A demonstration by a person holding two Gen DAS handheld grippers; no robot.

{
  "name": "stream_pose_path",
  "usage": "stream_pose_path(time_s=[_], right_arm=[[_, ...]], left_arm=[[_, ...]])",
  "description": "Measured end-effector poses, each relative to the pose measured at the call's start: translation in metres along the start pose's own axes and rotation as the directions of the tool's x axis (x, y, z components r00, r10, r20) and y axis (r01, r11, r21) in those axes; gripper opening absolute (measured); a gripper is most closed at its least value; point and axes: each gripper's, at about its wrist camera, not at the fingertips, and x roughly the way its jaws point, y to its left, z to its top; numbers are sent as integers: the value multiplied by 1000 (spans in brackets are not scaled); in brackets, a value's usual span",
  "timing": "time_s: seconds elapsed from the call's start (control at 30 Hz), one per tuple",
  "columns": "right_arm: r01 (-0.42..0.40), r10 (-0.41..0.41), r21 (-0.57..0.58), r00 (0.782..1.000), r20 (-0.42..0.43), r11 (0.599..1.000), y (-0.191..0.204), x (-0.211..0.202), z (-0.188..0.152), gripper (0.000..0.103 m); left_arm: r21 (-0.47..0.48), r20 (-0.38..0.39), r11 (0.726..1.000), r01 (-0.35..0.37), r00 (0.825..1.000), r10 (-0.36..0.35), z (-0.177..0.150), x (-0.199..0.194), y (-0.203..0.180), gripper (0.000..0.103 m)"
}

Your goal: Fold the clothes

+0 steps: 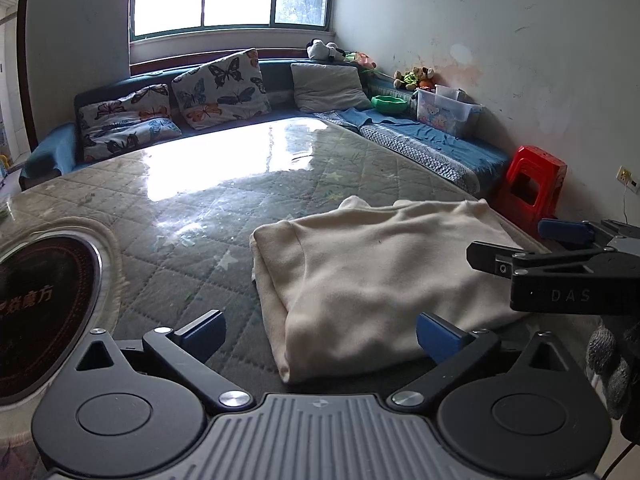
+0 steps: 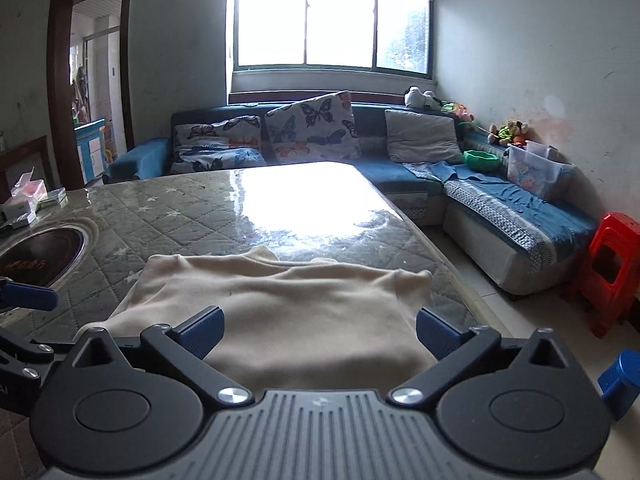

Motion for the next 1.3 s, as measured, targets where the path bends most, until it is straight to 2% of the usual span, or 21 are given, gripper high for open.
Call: stream_pose_path(time_s=[0.37,1.3], right_arm=[[76,-75,-76,997,15,994,17,-29,-28,103],[90,-90,-45,996,3,995,19,-59,-59,103]], left_arm=[[-13,-6,1000,-17,1000,16,-25,-18,0,103],[15,22,1000,-11,1000,11,-58,-41,-23,103]])
